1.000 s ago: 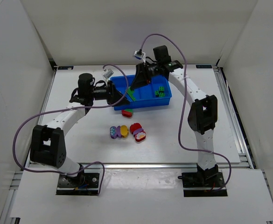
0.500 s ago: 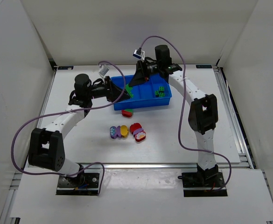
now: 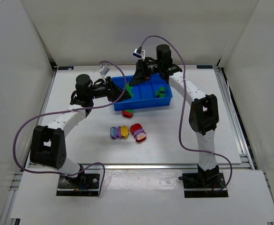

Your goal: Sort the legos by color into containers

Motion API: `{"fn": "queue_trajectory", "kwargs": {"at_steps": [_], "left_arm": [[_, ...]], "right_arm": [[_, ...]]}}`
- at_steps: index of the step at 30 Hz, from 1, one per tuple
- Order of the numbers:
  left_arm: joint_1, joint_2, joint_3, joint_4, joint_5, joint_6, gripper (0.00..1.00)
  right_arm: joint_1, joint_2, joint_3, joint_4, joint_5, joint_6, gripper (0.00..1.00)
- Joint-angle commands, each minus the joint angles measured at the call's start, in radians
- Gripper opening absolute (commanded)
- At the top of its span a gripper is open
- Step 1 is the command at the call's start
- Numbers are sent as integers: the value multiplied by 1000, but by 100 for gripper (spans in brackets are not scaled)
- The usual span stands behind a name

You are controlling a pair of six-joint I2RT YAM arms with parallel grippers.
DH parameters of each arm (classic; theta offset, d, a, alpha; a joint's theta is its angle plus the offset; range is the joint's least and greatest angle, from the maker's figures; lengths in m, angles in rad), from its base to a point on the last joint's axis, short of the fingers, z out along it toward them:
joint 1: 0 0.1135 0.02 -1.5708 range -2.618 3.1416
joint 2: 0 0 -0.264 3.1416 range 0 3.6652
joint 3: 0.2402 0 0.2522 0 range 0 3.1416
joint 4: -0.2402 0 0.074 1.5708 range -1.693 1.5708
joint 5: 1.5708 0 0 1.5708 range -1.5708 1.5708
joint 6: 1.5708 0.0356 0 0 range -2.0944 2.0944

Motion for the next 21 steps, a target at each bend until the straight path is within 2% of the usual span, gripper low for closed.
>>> {"fn": "queue_trajectory", "kwargs": {"at_steps": [1,9,21], "left_arm": [[7,-6,20,37,7,-6,81],[7,3,29,47,10,-15,80],[7,17,38,57,10,-24,71]], "right_arm": [[-3,-38,-11,51,-28,14,7],[6,-35,-14,58,-21,11,6],[22,-41,-25,75,-28,30,6]]}}
